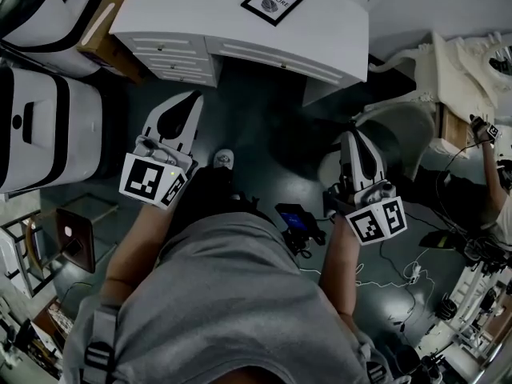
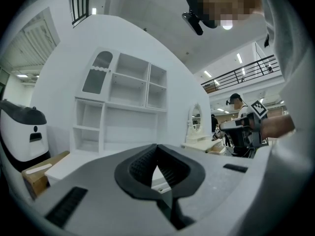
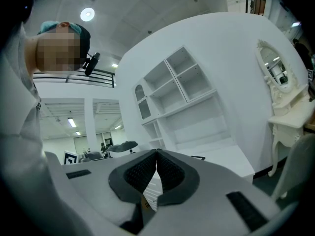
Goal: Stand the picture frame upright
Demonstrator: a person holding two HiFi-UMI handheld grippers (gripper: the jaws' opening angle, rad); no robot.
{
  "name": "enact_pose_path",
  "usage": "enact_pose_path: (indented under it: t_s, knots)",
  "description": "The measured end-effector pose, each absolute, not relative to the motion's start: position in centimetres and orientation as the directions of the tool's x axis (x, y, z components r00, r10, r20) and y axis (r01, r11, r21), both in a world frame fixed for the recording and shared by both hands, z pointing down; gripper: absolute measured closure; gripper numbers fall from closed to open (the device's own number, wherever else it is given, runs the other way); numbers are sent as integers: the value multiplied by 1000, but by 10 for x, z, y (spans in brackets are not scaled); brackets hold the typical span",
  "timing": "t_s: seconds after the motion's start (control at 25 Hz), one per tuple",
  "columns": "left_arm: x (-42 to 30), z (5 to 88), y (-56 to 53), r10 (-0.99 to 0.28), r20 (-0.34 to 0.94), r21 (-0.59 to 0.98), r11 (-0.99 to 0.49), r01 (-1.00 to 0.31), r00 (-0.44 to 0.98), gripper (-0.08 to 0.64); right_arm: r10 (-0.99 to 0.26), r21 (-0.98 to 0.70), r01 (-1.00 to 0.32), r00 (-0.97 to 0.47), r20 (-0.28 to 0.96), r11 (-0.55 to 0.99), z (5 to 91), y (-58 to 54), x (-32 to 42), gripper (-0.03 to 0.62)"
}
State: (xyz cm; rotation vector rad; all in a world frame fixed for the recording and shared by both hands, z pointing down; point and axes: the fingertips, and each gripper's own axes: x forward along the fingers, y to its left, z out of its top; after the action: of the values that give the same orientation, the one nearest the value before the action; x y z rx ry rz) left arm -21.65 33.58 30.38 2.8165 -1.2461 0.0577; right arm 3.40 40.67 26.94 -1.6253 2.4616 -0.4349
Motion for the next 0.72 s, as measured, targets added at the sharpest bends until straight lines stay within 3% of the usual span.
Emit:
enact_pose_path:
  t_s: [0.72]
  knots:
    - [-231, 322, 227, -691, 97, 67, -714, -697, 717, 552, -924, -352, -880, -371, 89, 319, 294, 301, 12, 565]
